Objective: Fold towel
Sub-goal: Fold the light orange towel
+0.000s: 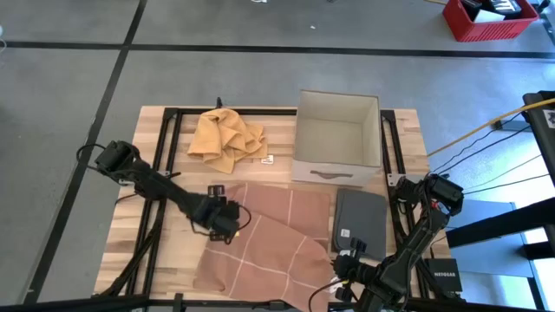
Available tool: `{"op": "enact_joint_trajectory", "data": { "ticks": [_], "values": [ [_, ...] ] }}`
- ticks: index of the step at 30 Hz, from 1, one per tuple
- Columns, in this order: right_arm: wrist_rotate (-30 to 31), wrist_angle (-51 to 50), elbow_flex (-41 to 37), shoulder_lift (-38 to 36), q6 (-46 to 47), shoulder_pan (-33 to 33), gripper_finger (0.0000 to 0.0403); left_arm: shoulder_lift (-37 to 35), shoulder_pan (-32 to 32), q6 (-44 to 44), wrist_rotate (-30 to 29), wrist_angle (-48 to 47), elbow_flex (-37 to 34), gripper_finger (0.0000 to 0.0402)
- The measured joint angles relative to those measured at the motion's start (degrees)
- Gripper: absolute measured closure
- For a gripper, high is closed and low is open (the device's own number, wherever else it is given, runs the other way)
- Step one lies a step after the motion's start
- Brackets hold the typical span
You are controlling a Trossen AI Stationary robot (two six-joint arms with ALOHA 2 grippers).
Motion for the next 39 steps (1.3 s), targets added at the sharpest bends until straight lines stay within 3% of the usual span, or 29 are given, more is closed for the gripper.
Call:
{"op": "enact_joint_trajectory", "data": {
  "ticks": [3, 7, 11, 17, 25, 28, 34, 39],
  "values": [
    [0.0, 0.3, 0.0, 0.0, 0.0, 0.0, 0.0394, -2.6, 4.4, 2.7, 2.1, 3.0, -3.8, 0.0237],
    [0.2, 0.6, 0.0, 0.0, 0.0, 0.1, 0.0395, -10.0, 6.7, -0.2, 2.3, 3.0, -8.6, 0.0237],
    [0.3, 0.5, 0.0, 0.0, -0.4, 0.1, 0.0396, -17.2, 7.4, -5.3, -1.9, 6.8, -15.0, 0.0237],
    [0.1, 1.5, 0.0, 0.0, -0.4, 0.0, 0.0394, -17.6, 8.5, -5.9, 0.3, 19.0, -24.8, 0.0237],
    [0.0, 2.3, 0.0, 0.0, -0.5, 0.0, 0.0394, -16.9, 12.0, -9.9, -15.2, 7.7, -27.6, 0.0237],
    [-0.1, 2.5, 0.0, 0.0, -0.5, 0.0, 0.0395, -16.9, 13.4, -10.0, -17.1, 6.7, -27.1, 0.0237],
    [-0.3, 2.6, 0.0, 0.0, -0.5, 0.0, 0.0394, -18.8, 11.0, -4.3, -8.0, 7.2, -21.3, 0.0237],
    [-0.5, 3.1, 0.0, 0.0, -0.4, 0.0, 0.0394, -21.8, 9.6, 3.3, 7.1, 18.5, -20.4, 0.0237]
  ]
}}
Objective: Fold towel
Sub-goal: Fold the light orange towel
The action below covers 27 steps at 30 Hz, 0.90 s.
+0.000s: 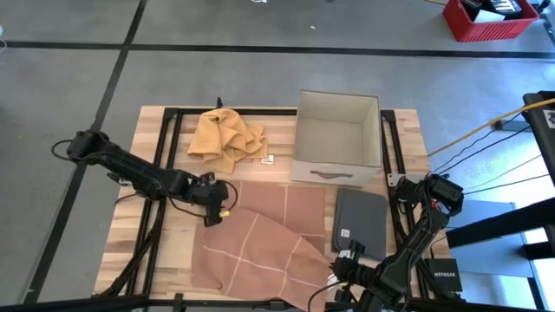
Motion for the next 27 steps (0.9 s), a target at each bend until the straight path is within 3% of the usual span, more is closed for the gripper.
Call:
{"op": "enact_joint_trajectory", "data": {
  "ticks": [8, 12, 21, 27],
  "values": [
    [0.1, 0.5, 0.0, 0.0, 0.1, 0.0, 0.0393, 1.6, 3.4, 3.9, 2.0, 5.5, -5.5, 0.0237],
    [0.4, 0.4, 0.0, 0.0, 0.0, 0.0, 0.0395, 2.1, 3.5, 5.1, 5.9, 8.9, -7.8, 0.0237],
    [0.4, 0.5, 0.0, 0.0, -0.8, 0.0, 0.0394, 1.9, 3.4, 6.0, 11.6, 14.8, -8.1, 0.0237],
    [0.4, 0.5, 0.0, 0.0, -0.8, 0.0, 0.0393, 1.9, 3.4, 5.5, 13.0, 13.9, -8.1, 0.0237]
  ]
}}
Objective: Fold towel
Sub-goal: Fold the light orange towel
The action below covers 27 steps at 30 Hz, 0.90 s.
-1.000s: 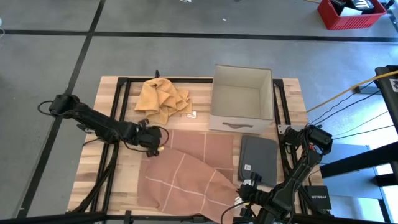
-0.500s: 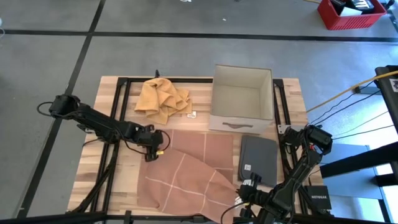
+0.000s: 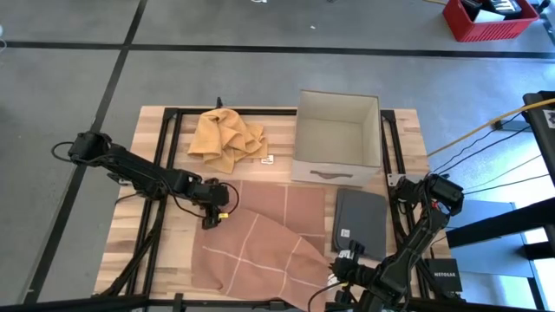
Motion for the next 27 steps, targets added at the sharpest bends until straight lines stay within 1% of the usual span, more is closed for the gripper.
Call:
{"op": "enact_joint_trajectory", "data": {
  "ticks": [3, 5, 12, 14, 16, 19, 24, 27],
  "values": [
    [0.0, 0.0, 0.0, 0.0, 0.0, 0.0, 0.0395, 0.0, 0.0, 0.1, 0.0, -0.4, 0.0, 0.0241],
    [0.0, 0.0, 0.0, 0.0, -0.1, 0.0, 0.0396, 0.0, 0.0, -0.4, 0.0, -0.6, 0.0, 0.0258],
    [1.6, -0.5, 0.0, 0.0, -0.4, 0.0, 0.0395, -0.4, -0.8, -3.4, 0.0, -1.3, 0.4, 0.0372],
    [1.6, -0.5, 0.0, 0.0, -0.5, 0.0, 0.0395, -0.9, -1.4, -4.6, 0.0, -1.9, 0.4, 0.0391],
    [1.8, -0.7, 0.0, 0.0, -0.7, 0.0, 0.0395, -2.2, -2.6, -6.8, -1.5, -3.8, 1.4, 0.0391],
    [2.9, -1.8, 0.0, 0.0, -3.5, -0.9, 0.0394, -5.3, -5.8, -9.3, -5.8, -8.4, 4.1, 0.0385],
    [4.1, -4.4, 0.0, 0.0, -9.9, -5.4, 0.0394, -11.4, -10.9, -10.8, -12.9, -17.3, 9.3, 0.0395],
    [4.3, -6.0, 0.0, -0.3, -14.4, -7.9, 0.0394, -14.8, -13.8, -12.0, -14.4, -21.2, 10.7, 0.0397]
  ]
}}
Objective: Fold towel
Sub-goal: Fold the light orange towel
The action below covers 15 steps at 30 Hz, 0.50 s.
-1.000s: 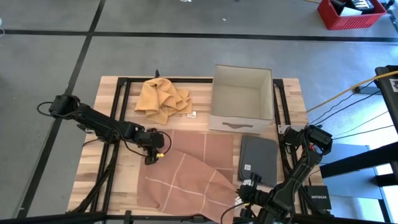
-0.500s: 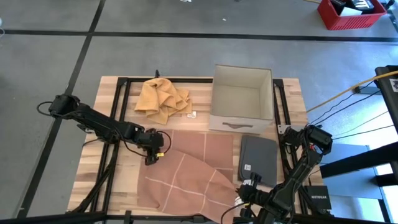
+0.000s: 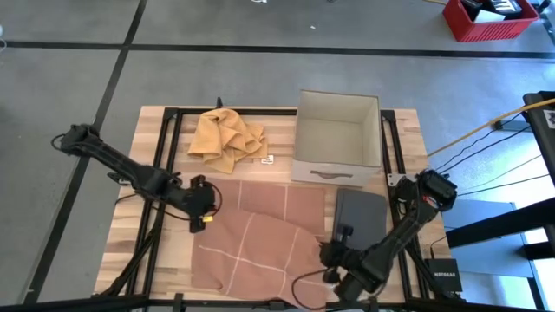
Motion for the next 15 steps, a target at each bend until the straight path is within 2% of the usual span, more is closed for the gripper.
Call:
{"op": "enact_joint_trajectory", "data": {
  "ticks": [4, 9, 12, 15],
  "values": [
    [3.5, -3.9, 0.1, -1.1, -2.8, -2.5, 0.0394, -3.4, -3.7, -4.6, -1.3, -7.4, 1.3, 0.0393],
    [9.2, -14.1, 1.8, -3.8, -4.0, -5.1, 0.0393, -6.7, -8.9, -13.9, -6.4, -15.1, 2.0, 0.0397],
    [8.8, -18.0, 1.8, -5.3, -3.2, -6.4, 0.0393, -7.7, -11.6, -17.6, -8.6, -15.5, 2.0, 0.0396],
    [8.7, -16.9, 1.6, -5.3, -2.3, -6.5, 0.0393, -7.3, -12.8, -19.3, -10.4, -15.4, 2.0, 0.039]
  ]
}}
